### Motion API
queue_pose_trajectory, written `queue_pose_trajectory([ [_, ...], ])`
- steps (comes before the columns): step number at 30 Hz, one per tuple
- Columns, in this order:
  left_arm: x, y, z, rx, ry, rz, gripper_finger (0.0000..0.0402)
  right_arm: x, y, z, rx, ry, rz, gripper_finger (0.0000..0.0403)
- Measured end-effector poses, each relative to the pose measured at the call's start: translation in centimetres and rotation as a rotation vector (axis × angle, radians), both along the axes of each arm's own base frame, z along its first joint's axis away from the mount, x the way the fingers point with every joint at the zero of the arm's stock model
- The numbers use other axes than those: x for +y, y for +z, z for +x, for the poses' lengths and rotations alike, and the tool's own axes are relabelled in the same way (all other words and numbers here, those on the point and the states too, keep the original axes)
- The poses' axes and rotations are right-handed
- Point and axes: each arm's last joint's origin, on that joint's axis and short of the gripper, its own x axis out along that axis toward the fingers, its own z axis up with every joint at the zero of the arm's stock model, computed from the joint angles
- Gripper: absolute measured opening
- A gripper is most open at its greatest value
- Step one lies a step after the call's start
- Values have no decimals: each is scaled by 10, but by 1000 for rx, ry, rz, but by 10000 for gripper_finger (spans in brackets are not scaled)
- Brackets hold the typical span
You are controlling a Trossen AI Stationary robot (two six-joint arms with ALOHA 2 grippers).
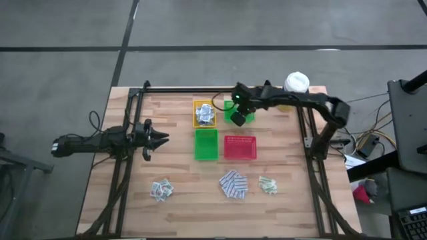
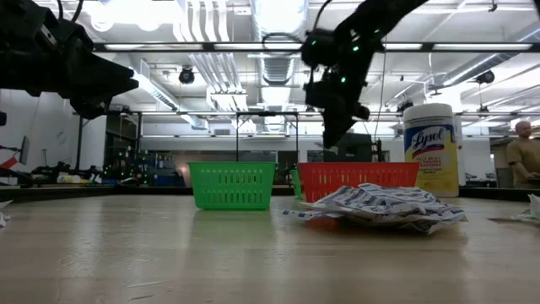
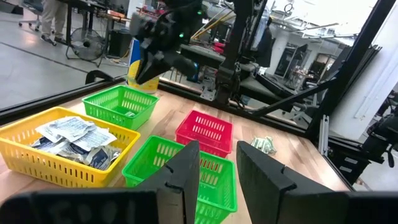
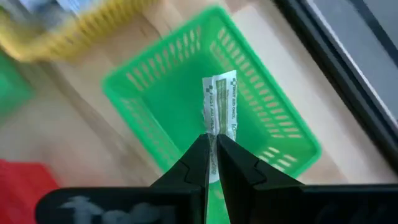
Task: Pick & Place First Aid Supplies
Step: Put the green bandage pack into the top green bin
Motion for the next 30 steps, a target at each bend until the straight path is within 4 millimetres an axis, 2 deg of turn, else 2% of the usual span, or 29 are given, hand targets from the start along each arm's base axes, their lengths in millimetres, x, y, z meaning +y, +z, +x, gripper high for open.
queue_pose_trajectory([
  [4, 0, 0, 0, 0, 0, 0, 108, -13, -11, 14, 133, 76, 21, 27],
  [9, 0, 0, 0, 0, 0, 0, 108, -27, -23, 28, 210, 118, 46, 27],
  [18, 0, 0, 0, 1, 0, 0, 108, -35, -51, 40, 342, 173, 113, 27],
  [30, 0, 0, 0, 1, 0, 0, 108, -37, -53, 43, 344, 183, 135, 37],
])
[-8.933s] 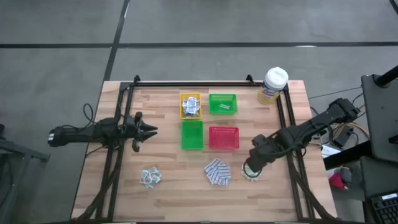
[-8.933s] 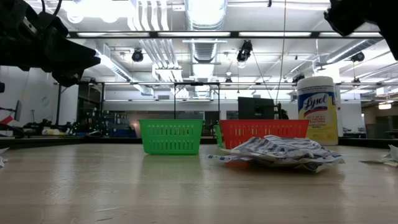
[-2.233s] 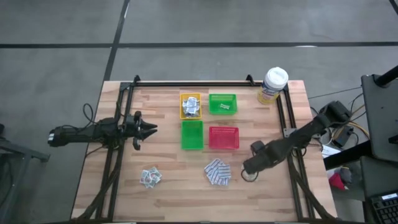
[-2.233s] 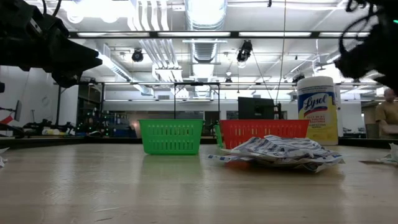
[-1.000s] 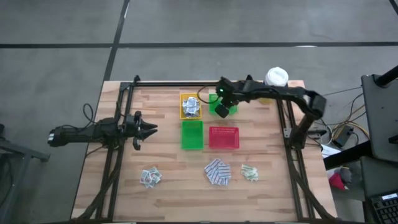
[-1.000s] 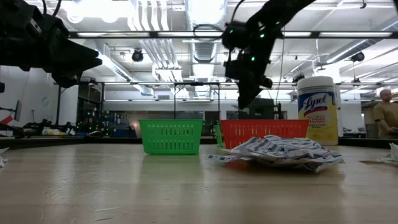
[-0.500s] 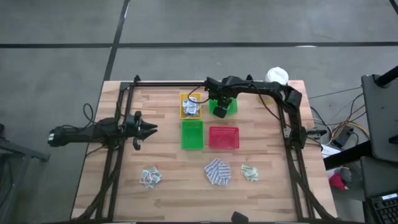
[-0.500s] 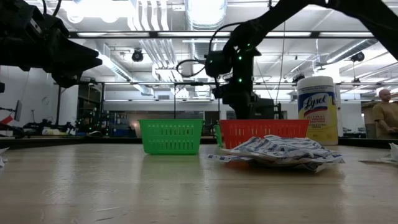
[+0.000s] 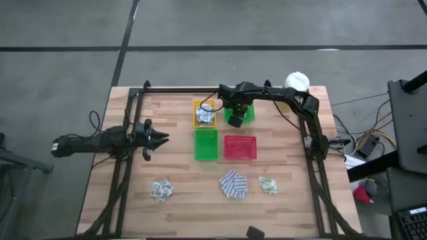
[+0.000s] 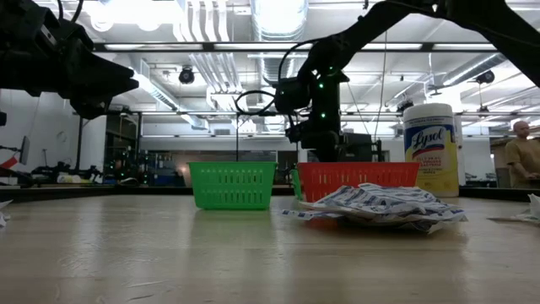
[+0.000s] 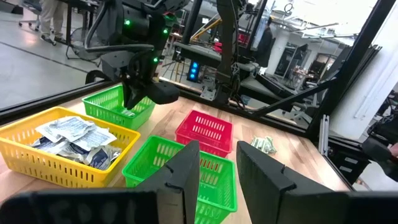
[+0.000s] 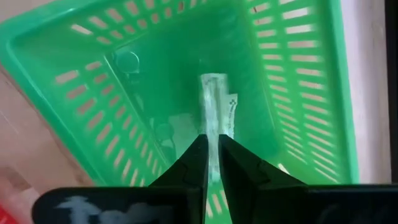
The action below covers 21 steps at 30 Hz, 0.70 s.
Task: Pick & Place First Aid Supplies
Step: Put the green bandage pack into the top green bin
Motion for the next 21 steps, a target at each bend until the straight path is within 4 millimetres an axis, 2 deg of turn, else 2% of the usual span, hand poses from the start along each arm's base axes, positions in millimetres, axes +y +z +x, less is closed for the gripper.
queue_pose_trajectory([
  [6, 0, 0, 0, 0, 0, 0, 108, -2, 4, 0, -4, -5, 1, 72],
  [9, 0, 0, 0, 0, 0, 0, 108, -2, 14, -1, 18, -9, 12, 85],
  [15, 0, 0, 0, 0, 0, 0, 108, 10, 53, -6, 111, -78, 59, 95],
  [21, 0, 0, 0, 0, 0, 0, 108, 43, 97, -16, 97, -137, 156, 89],
])
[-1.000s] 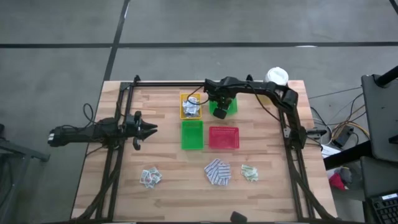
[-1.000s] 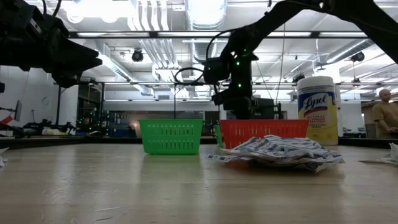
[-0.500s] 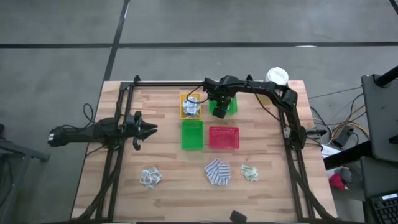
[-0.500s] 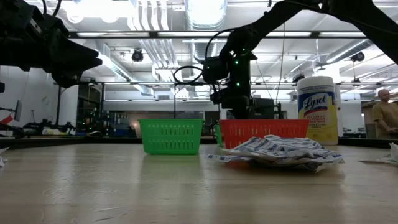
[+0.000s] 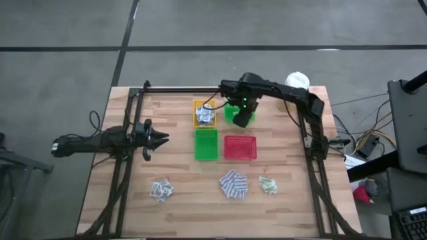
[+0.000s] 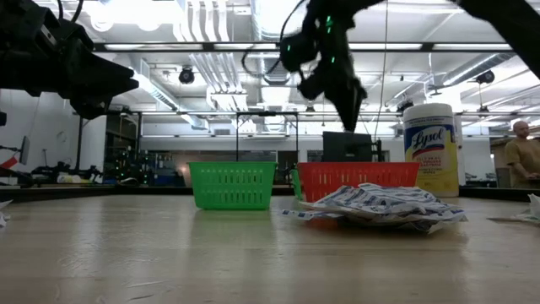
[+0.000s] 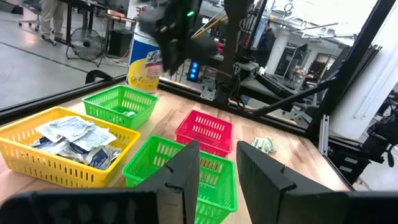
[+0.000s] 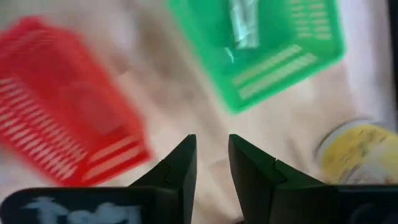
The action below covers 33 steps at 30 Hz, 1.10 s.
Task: Pick & Place First Aid Supplies
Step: Put the green bandage pack into the top green bin
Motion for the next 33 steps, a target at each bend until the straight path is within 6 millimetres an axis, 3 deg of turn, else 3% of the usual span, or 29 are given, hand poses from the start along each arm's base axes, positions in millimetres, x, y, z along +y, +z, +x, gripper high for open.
queue_pose_trajectory([
  [7, 0, 0, 0, 1, 0, 0, 108, 58, 40, -30, -92, -49, -12, 74],
  [14, 0, 0, 0, 1, 0, 0, 108, 114, 53, -74, -134, -130, 0, 65],
  [24, 0, 0, 0, 1, 0, 0, 108, 185, 28, -110, -373, 80, 121, 61],
  [33, 0, 0, 0, 1, 0, 0, 108, 219, -18, -126, -437, 241, 174, 65],
])
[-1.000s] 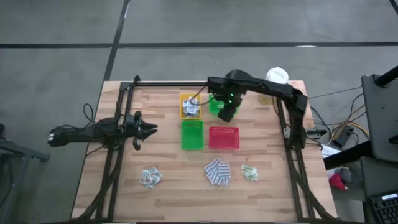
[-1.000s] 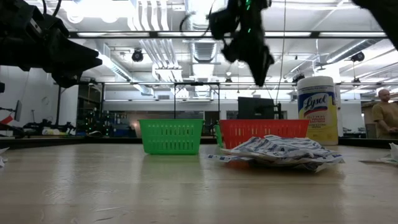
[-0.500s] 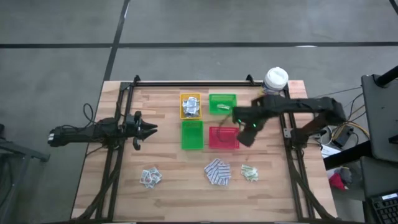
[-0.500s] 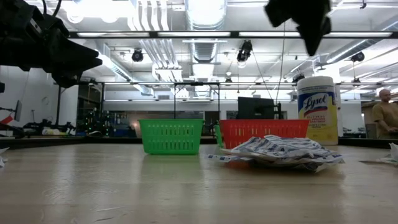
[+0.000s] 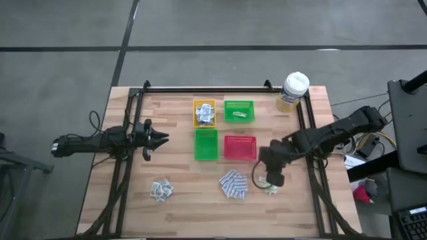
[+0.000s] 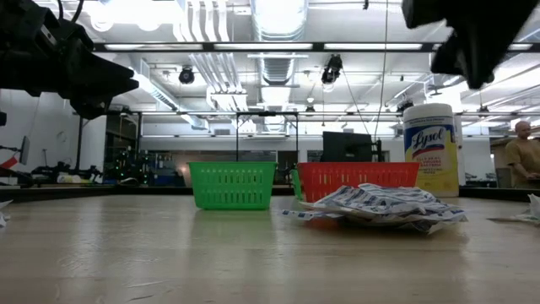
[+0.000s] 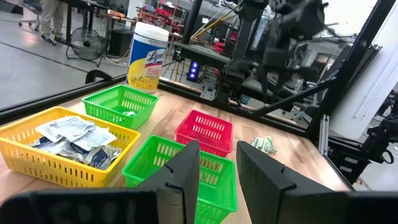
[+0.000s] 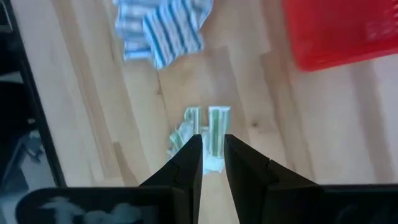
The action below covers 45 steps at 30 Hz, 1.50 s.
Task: Pick & Place First Aid Supplies
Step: Put the green bandage pack into the top green bin
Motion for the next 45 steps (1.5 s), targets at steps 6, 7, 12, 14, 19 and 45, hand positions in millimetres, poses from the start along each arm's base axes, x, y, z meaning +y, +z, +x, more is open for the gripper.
queue_pose_trajectory([
  [6, 0, 0, 0, 0, 0, 0, 108, 13, -31, 0, 9, 59, 41, 59],
  [7, 0, 0, 0, 0, 0, 0, 108, 14, -35, 1, 8, 69, 46, 57],
  [12, 0, 0, 0, 4, 0, 9, 108, 18, -54, 7, 49, 90, 28, 57],
  [14, 0, 0, 0, 6, -1, 10, 108, 19, -61, 8, 79, 88, 17, 59],
  [19, 0, -1, 0, 11, -1, 11, 108, 21, -77, 15, 143, 80, -6, 60],
  [45, 0, -1, 0, 14, -1, 12, 108, 24, -102, 28, 240, -34, -87, 52],
])
